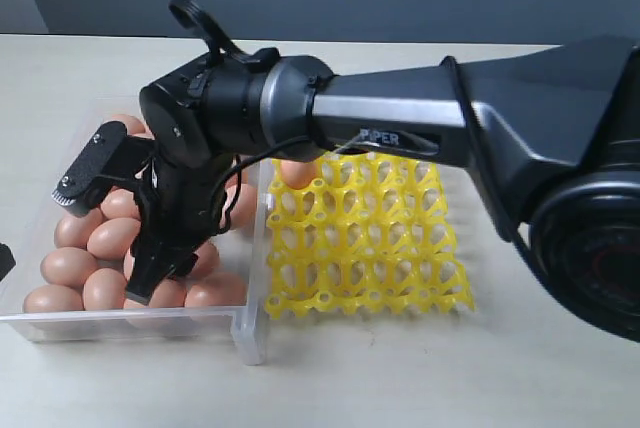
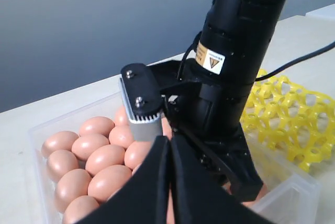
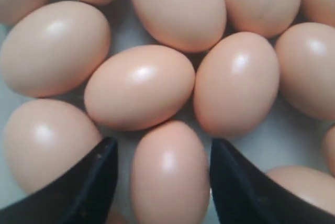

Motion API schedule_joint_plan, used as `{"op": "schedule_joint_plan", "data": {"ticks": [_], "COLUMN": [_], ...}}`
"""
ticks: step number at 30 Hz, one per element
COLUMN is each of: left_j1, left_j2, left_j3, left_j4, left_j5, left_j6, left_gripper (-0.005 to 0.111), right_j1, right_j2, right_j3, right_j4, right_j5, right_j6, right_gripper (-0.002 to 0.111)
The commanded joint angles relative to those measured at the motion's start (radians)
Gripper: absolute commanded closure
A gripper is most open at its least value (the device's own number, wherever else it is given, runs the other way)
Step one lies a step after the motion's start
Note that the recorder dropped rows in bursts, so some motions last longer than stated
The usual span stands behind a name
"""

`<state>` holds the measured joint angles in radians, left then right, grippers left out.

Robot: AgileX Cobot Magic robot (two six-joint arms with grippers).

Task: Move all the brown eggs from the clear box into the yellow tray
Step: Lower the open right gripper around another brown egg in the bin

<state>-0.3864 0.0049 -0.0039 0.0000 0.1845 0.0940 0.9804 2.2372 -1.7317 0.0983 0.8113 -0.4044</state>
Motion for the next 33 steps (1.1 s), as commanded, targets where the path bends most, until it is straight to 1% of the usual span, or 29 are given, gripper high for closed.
{"op": "schedule_joint_plan", "data": {"ticks": [1, 4, 6, 8, 11, 13, 17, 18, 20, 21, 23, 26, 27, 28, 29, 30, 32, 33], "left_j1": [-0.006, -0.006, -0.006, -0.006, -0.006, -0.006, -0.006, -0.006, -0.006, -0.006, -0.006, -0.006, -0.006, -0.006, -0.006, -0.006, -0.006, -0.006], "left_j2": [-0.005, -0.005, -0.005, -0.005, -0.005, -0.005, -0.005, -0.005, -0.005, -0.005, -0.005, -0.005, -0.005, -0.005, -0.005, -0.005, -0.005, -0.005], "left_j3": [0.004, 0.004, 0.004, 0.004, 0.004, 0.004, 0.004, 0.004, 0.004, 0.004, 0.004, 0.004, 0.004, 0.004, 0.004, 0.004, 0.004, 0.004], "left_j4": [-0.006, -0.006, -0.006, -0.006, 0.000, 0.000, 0.000, 0.000, 0.000, 0.000, 0.000, 0.000, 0.000, 0.000, 0.000, 0.000, 0.000, 0.000], "left_j5": [-0.004, -0.004, -0.004, -0.004, -0.002, -0.004, -0.004, -0.004, -0.004, -0.004, -0.004, -0.004, -0.004, -0.004, -0.004, -0.004, -0.004, -0.004], "left_j6": [-0.004, -0.004, -0.004, -0.004, -0.004, -0.004, -0.004, -0.004, -0.004, -0.004, -0.004, -0.004, -0.004, -0.004, -0.004, -0.004, -0.004, -0.004], "left_gripper": [0.106, 0.106, 0.106, 0.106, 0.106, 0.106, 0.106, 0.106, 0.106, 0.106, 0.106, 0.106, 0.106, 0.106, 0.106, 0.106, 0.106, 0.106], "right_j1": [-0.004, -0.004, -0.004, -0.004, -0.004, -0.004, -0.004, -0.004, -0.004, -0.004, -0.004, -0.004, -0.004, -0.004, -0.004, -0.004, -0.004, -0.004], "right_j2": [0.029, 0.029, 0.029, 0.027, 0.010, -0.010, -0.047, -0.054, -0.058, -0.058, -0.058, -0.058, -0.058, -0.058, -0.058, -0.058, -0.058, -0.058], "right_j3": [-0.021, -0.021, -0.021, -0.021, -0.021, -0.021, -0.021, -0.021, -0.021, -0.021, -0.021, -0.021, -0.021, -0.021, -0.021, -0.021, -0.021, -0.021], "right_j4": [-0.007, -0.007, -0.018, -0.020, -0.020, -0.022, -0.025, -0.025, -0.027, -0.029, -0.042, -0.046, -0.050, -0.055, -0.059, -0.065, -0.070, -0.070], "right_j5": [0.024, 0.030, 0.030, 0.032, 0.053, 0.057, 0.073, 0.078, 0.093, 0.099, 0.099, 0.092, 0.091, 0.090, 0.081, 0.080, 0.078, 0.078], "right_j6": [0.008, 0.008, 0.008, 0.011, 0.014, 0.029, 0.041, 0.043, 0.043, 0.043, 0.043, 0.043, 0.043, 0.043, 0.043, 0.043, 0.043, 0.043], "right_gripper": [0.061, 0.077, 0.085, 0.086, 0.081, 0.074, 0.055, 0.053, 0.054, 0.056, 0.066, 0.093, 0.100, 0.104, 0.106, 0.105, 0.098, 0.092]}}
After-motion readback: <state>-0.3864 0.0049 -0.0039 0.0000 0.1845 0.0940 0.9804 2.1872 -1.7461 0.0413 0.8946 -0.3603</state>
